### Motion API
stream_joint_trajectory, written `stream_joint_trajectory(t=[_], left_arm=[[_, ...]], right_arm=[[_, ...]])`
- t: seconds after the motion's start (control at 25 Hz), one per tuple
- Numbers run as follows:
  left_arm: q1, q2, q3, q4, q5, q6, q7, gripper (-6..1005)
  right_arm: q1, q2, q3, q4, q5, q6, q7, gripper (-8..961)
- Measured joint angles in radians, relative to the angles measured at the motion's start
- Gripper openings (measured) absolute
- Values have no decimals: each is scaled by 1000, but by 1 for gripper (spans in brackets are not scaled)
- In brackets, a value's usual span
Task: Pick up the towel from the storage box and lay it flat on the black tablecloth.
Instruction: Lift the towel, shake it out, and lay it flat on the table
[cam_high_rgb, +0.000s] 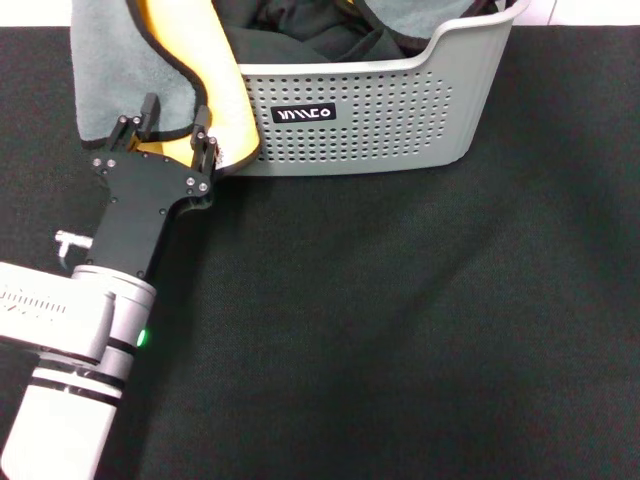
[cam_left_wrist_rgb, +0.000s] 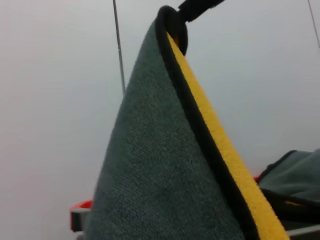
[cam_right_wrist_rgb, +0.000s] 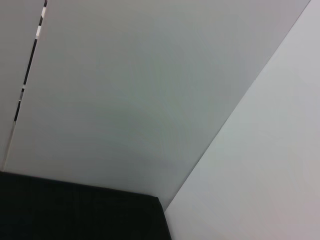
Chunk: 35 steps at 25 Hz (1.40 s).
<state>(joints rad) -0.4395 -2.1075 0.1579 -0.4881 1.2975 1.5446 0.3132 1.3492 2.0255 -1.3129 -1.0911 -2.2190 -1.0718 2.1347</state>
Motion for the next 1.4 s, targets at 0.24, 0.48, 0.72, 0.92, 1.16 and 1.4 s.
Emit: stream_joint_trajectory(t=[0.24,0.48,0.72,0.92,1.16,1.4], left_arm=[[-3,0,23,-9,7,-37,7,510],[-1,0,40,-9,8,-56,15,513],[-13,0,28,-4,4,-64,25,510],[-15,0,-5,0,-2,-70,25,508],[-13,0,-42,2,-6,-70,12,505],[2,0,-39,21,-4,-56,-61,496]], right_arm=[[-1,1,0,-1,19,-2,2,0],[2,-1,7,1,40,-2,2,0],[1,-2,14,-1,78,-18,6,0],[-4,1,16,-6,87,-40,12,0],[-23,1,17,-17,92,-42,12,0],[-57,0,24,-45,90,-42,12,-1]])
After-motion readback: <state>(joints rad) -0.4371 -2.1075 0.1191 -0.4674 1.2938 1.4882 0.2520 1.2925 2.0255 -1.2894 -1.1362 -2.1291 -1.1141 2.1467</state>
